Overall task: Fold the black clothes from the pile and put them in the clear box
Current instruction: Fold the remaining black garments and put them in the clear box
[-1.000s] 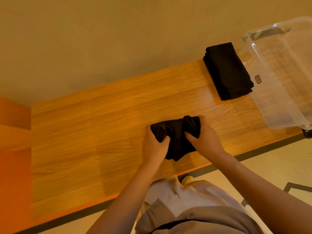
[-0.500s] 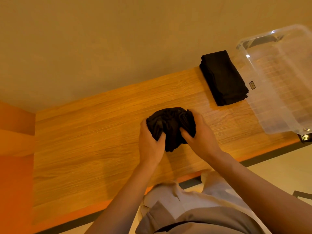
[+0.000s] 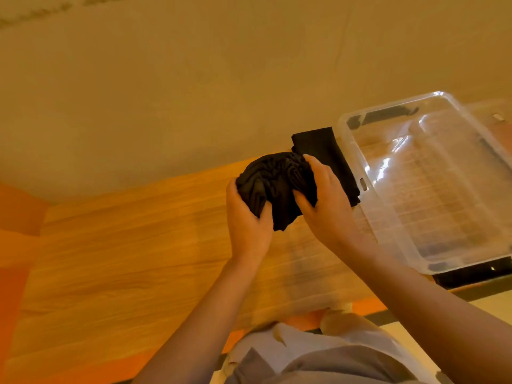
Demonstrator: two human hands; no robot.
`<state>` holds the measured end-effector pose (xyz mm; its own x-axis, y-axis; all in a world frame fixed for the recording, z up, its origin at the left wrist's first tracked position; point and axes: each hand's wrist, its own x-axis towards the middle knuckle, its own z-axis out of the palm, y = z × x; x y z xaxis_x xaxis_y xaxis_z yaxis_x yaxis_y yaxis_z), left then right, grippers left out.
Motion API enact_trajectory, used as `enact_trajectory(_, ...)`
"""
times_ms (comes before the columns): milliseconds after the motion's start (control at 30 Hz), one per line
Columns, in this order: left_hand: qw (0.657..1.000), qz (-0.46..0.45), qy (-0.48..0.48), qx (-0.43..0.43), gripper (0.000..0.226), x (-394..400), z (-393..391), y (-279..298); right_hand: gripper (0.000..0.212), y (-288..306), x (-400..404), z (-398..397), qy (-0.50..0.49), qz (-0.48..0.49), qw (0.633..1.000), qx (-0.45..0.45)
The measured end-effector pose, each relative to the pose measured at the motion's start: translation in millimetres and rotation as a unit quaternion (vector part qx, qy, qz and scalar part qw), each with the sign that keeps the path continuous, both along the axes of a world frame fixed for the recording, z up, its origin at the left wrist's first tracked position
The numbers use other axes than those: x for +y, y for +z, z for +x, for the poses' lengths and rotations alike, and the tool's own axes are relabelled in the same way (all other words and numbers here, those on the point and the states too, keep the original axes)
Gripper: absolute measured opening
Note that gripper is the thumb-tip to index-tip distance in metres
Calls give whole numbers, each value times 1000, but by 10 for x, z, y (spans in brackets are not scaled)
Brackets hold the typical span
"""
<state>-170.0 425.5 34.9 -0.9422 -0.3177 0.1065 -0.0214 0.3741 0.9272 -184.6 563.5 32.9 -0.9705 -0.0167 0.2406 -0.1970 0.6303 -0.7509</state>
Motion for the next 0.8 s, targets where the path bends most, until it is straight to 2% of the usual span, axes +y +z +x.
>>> enact_trajectory(267, 998, 5, -47, 51, 49, 1128, -505, 261, 59, 259, 1122, -439, -53, -21, 998, 33)
enact_trajectory(467, 995, 9, -90, 32, 52, 1919, -868, 363, 55, 265, 1985, -764, -92, -42, 995, 19)
enact_trajectory(633, 991, 12, -106, -78, 47, 2382, -1150, 344, 46, 50, 2542, -1049, -116, -33, 993, -20)
enact_trajectory(800, 971, -3, -75, -228, 50, 2644, -1477, 143, 43, -239, 2858, -1296, -131, 32, 985, -103)
